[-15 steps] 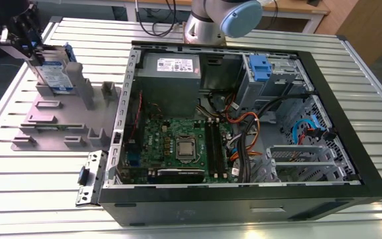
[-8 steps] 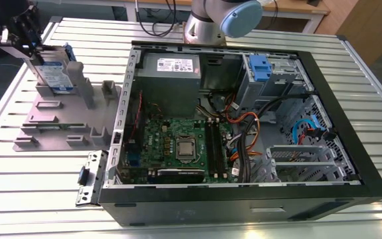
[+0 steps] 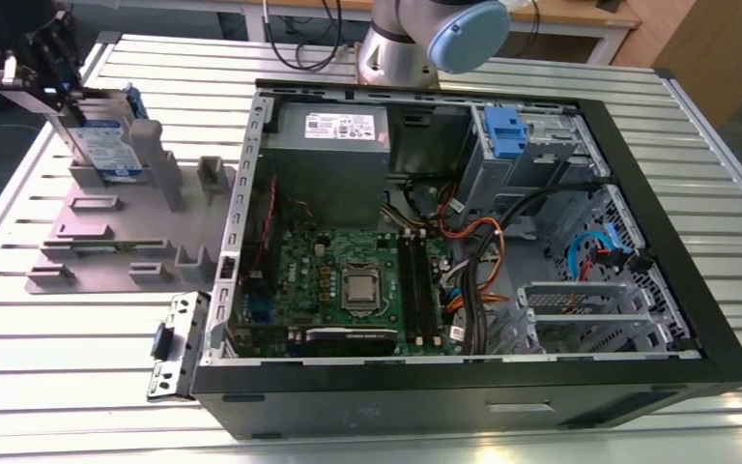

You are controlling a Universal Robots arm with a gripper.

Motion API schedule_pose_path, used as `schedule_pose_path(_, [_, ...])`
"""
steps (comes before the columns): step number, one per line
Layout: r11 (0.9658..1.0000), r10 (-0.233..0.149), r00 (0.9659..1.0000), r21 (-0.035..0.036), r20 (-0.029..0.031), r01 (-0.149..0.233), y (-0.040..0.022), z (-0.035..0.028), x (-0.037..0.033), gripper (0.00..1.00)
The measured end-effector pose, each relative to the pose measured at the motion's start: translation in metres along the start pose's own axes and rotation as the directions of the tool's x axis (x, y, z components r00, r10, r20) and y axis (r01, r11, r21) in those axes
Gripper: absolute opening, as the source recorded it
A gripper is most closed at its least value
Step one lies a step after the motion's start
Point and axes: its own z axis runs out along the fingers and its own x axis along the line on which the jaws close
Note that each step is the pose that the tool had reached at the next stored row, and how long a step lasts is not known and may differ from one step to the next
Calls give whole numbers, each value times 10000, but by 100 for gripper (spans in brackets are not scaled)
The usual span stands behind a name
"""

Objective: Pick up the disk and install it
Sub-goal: 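Pick up the disk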

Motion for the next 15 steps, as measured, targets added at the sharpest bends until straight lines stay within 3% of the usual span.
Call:
schedule_pose_path(7, [10000, 0, 10000, 3, 1, 0, 0, -4, 0, 36])
schedule_pose_path(15, [10000, 1, 10000, 1, 7, -1, 1, -84, -4, 36])
